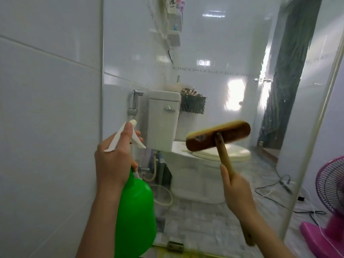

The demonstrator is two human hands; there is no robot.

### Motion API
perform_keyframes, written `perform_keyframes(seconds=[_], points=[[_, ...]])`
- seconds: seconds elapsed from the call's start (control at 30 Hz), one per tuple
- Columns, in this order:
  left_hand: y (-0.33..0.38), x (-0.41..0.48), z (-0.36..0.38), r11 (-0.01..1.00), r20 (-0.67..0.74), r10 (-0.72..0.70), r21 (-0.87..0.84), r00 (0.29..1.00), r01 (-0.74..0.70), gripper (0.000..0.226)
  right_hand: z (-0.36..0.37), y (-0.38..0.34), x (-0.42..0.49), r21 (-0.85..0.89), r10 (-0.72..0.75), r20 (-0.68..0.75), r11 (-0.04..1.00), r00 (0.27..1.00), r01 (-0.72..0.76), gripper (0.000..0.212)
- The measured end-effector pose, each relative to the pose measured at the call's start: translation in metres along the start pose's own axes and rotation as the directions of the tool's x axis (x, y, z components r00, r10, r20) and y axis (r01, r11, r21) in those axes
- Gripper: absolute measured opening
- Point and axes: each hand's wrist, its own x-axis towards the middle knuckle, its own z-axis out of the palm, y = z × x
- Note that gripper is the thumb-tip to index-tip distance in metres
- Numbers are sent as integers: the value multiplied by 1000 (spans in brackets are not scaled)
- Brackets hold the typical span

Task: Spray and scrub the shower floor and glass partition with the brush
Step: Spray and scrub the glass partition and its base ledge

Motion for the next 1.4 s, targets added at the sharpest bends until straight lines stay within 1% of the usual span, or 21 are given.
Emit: perform_keyframes(seconds=[0.07, 0.1, 0.2, 0.27, 0.33, 0.4, 0.5, 0.57, 0.63, 0.7, 0.77, 0.83, 0.93, 0.97, 1.03, 1.07, 1.13, 1.23, 1.3, 1.37, 1.4], points=[[-1, 1, -1, 1000, 6, -3, 15, 1000, 3, 43, 3, 18, -23, 12, 90, 0, 996, 996, -90, 46], [-2, 0, -1, 999, 10, -6, 32, 1000, 5, 44, 4, 16, -23, 31, 76, 3, 997, 997, -76, 46], [1, -2, 0, 997, 28, 2, 82, 1000, -5, 46, 3, -31, 15, 84, -42, 11, 996, 999, 41, 47], [4, -2, 1, 998, 39, 6, 66, 999, -9, 44, 3, -69, 51, 39, -117, 23, 992, 993, 116, 48], [7, -2, 0, 999, 30, -3, 50, 1000, 1, 43, 3, -91, 69, 18, -162, 21, 987, 987, 161, 50], [9, 0, -4, 1000, 5, -15, 27, 1000, 15, 43, 6, -78, 59, -10, -161, 36, 987, 986, 161, 48], [11, 4, -13, 1000, -18, -18, -8, 1000, 18, 42, 3, -25, 7, -60, -58, 57, 996, 997, 62, 47], [10, 5, -20, 1000, -26, -14, -6, 1000, 14, 41, 1, -12, -15, -114, -18, 95, 993, 995, 29, 50], [8, 5, -24, 999, -20, -3, 39, 1000, 4, 43, 3, -36, -5, -130, -36, 114, 990, 993, 51, 47], [7, 5, -26, 997, -13, 9, 83, 1000, -8, 46, 10, -82, 26, -161, -129, 102, 976, 986, 145, 45], [8, 5, -27, 995, -17, 17, 98, 1000, -16, 46, 23, -125, 62, -182, -220, 106, 954, 970, 236, 50], [9, 5, -29, 996, -24, 15, 88, 1000, -12, 44, 34, -144, 78, -177, -262, 112, 944, 959, 279, 56], [11, 6, -34, 999, -36, 8, 43, 999, -6, 42, 28, -107, 51, -197, -224, 110, 950, 968, 242, 47], [11, 8, -37, 999, -38, 11, 39, 999, -9, 42, 20, -87, 32, -196, -195, 103, 957, 975, 212, 43], [10, 9, -41, 999, -46, 11, 33, 999, -10, 40, 4, -59, -5, -201, -89, 142, 973, 986, 117, 41], [9, 10, -44, 999, -49, 13, 31, 999, -12, 38, 2, -56, -9, -201, -83, 161, 973, 983, 115, 41], [8, 9, -47, 999, -54, 11, 40, 998, -9, 35, 8, -79, 13, -217, -125, 191, 962, 974, 166, 44], [5, 10, -50, 996, -67, 19, 84, 998, -13, 37, 28, -161, 77, -185, -260, 139, 941, 955, 283, 49], [3, 11, -52, 995, -79, 25, 103, 997, -16, 41, 37, -211, 114, -143, -308, 118, 936, 944, 323, 52], [2, 13, -54, 994, -92, 30, 111, 995, -19, 43, 39, -230, 131, -132, -328, 98, 931, 939, 339, 54], [1, 14, -55, 994, -97, 25, 112, 995, -14, 43, 37, -223, 129, -140, -325, 107, 931, 940, 338, 55]])
